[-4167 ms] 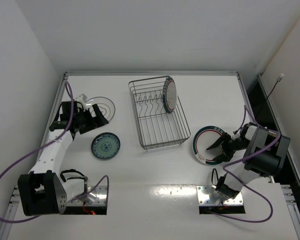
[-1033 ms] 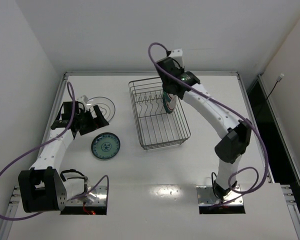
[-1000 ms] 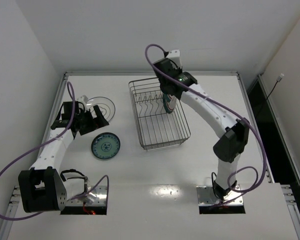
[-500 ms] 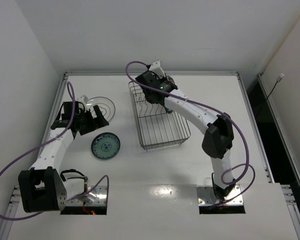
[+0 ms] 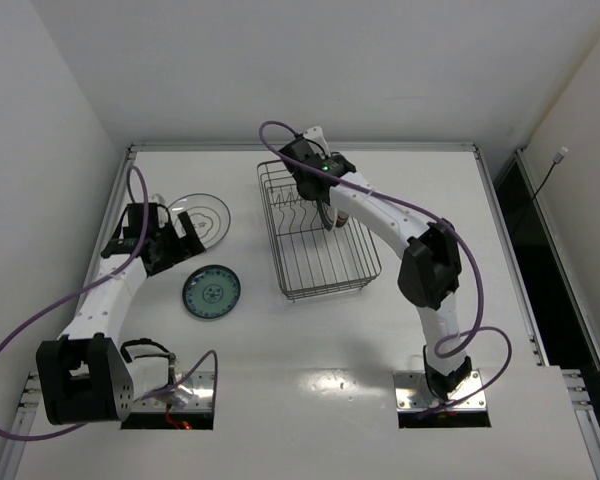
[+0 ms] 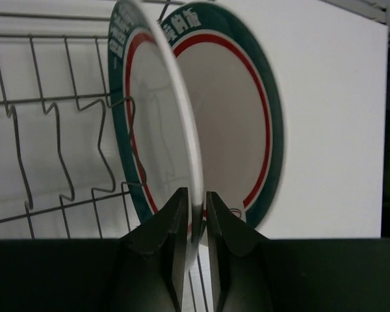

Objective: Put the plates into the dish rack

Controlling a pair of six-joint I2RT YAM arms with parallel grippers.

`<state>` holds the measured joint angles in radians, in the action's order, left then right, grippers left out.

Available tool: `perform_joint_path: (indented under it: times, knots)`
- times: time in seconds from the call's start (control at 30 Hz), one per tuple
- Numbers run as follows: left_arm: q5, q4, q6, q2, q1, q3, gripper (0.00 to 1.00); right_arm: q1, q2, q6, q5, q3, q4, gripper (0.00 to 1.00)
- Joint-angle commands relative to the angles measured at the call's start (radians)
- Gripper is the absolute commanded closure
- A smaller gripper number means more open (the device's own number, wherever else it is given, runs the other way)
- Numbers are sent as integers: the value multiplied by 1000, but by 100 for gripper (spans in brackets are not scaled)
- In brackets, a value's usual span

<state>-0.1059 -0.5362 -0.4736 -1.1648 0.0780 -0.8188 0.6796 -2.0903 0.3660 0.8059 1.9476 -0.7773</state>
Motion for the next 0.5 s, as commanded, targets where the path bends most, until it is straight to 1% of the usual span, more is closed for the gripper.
perform_joint_path:
  times: [0.0, 0.07, 0.13, 0.17, 0.23, 0.27, 0.33, 0.37, 0.4, 0.43, 0.47]
  knots:
    - [127, -19, -34, -4, -6, -51, 3, -5, -25, 36, -85, 74, -17, 84]
    - [149, -30, -45, -4, -6, -51, 0, -15, -25, 45, -96, 74, -31, 81]
    - [149, -30, -45, -13, -6, -51, 0, -15, -14, 45, -96, 74, -40, 81]
    - [149, -30, -45, -13, -6, -51, 0, -15, -2, 45, -96, 74, -40, 76]
    - [137, -30, -45, -44, 6, -60, 0, -15, 38, 27, -87, 97, -56, 70]
    - [121, -30, -45, -53, 38, -60, 0, -15, 51, 27, -76, 118, -65, 62]
    - [78, -30, -45, -94, 74, -74, 0, -6, 97, -1, -66, 145, -91, 55]
    - [59, -21, -56, -111, 109, -74, 0, -6, 116, -1, -66, 166, -100, 49]
    - [-21, -12, -68, -128, 127, -83, 0, 3, 137, -1, -66, 166, -100, 48]
    - [-79, 8, -68, -145, 147, -83, 5, 3, 192, -1, -142, 166, -100, 48]
    - [-127, 49, -89, -168, 182, -69, 8, 3, 228, -1, -186, 110, -73, 46]
